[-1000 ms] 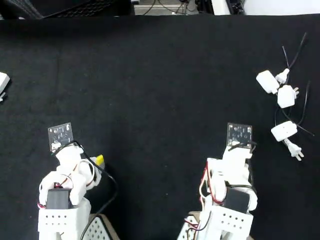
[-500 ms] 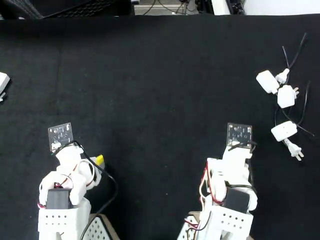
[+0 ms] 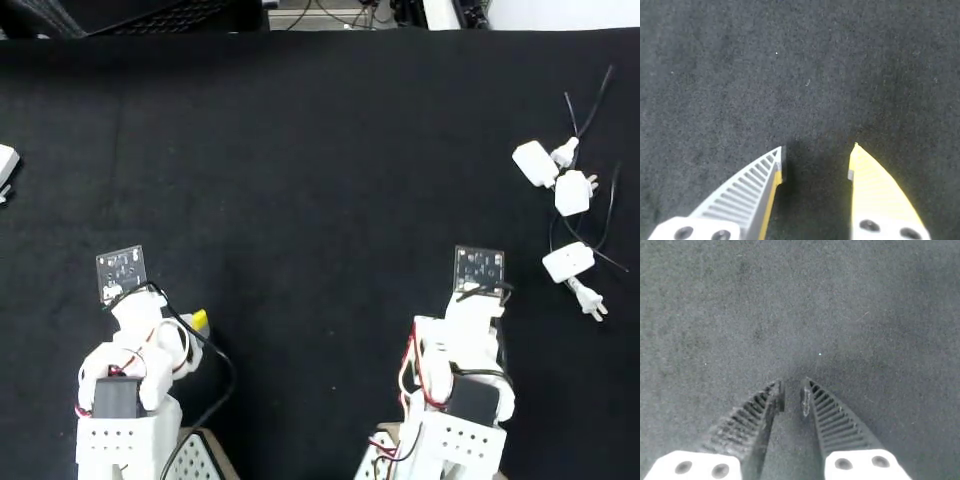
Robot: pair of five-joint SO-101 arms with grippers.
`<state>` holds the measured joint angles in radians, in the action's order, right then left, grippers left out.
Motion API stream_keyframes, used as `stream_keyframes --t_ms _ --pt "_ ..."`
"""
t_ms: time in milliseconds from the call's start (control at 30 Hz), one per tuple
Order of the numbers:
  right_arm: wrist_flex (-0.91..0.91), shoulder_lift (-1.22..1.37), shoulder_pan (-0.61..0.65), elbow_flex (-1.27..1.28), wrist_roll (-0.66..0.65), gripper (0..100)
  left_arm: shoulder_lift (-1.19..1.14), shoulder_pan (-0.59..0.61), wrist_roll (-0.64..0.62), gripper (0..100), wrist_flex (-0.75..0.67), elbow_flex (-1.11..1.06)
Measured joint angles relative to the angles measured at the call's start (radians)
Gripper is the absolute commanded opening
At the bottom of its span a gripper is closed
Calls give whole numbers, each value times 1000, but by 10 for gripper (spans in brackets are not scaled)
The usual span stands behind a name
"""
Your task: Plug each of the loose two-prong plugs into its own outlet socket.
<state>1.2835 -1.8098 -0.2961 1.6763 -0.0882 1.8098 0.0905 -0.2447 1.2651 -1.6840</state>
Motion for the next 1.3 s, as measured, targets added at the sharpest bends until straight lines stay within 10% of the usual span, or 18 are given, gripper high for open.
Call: stream_keyframes --t_ms 1067,1300 --pt "-6 0 0 0 0 81 0 0 0 224 0 0" --pt "-281 0 -103 0 3 81 0 -3 0 224 0 0"
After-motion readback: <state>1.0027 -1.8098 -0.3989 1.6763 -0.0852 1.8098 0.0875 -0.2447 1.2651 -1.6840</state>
